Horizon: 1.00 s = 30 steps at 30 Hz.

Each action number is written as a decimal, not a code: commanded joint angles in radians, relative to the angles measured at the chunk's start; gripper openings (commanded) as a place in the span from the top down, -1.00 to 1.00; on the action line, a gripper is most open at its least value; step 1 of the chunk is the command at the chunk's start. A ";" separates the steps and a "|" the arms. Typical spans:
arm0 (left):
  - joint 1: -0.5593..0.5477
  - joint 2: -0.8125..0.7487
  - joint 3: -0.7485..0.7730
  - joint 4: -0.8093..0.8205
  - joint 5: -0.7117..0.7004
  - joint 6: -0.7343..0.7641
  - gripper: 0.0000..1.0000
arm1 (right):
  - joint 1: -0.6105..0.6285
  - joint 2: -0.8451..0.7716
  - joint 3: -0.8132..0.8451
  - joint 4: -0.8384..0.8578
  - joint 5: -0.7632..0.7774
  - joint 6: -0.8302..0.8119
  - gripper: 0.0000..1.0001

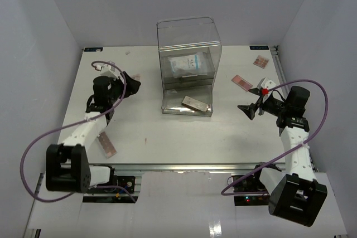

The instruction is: Organize the makeup

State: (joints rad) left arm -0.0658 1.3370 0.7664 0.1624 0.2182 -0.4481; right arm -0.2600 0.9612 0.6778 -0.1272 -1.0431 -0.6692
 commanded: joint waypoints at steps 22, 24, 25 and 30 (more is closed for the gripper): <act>-0.746 0.032 -0.071 0.247 -0.409 0.006 1.00 | -0.039 -0.022 -0.024 -0.002 -0.023 -0.035 -0.80; -0.745 0.091 -0.047 0.275 -0.451 0.024 1.00 | -0.039 -0.022 -0.023 -0.005 -0.027 -0.034 -0.81; -0.744 0.125 -0.031 0.286 -0.475 0.032 1.00 | -0.039 -0.021 -0.022 -0.007 -0.030 -0.035 -0.80; -0.744 0.232 0.044 0.318 -0.566 0.070 0.96 | -0.039 -0.018 -0.018 -0.014 -0.040 -0.037 -0.81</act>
State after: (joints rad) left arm -0.8074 1.5335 0.7335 0.3983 -0.2223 -0.4300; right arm -0.2943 0.9482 0.6559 -0.1333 -1.0515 -0.6891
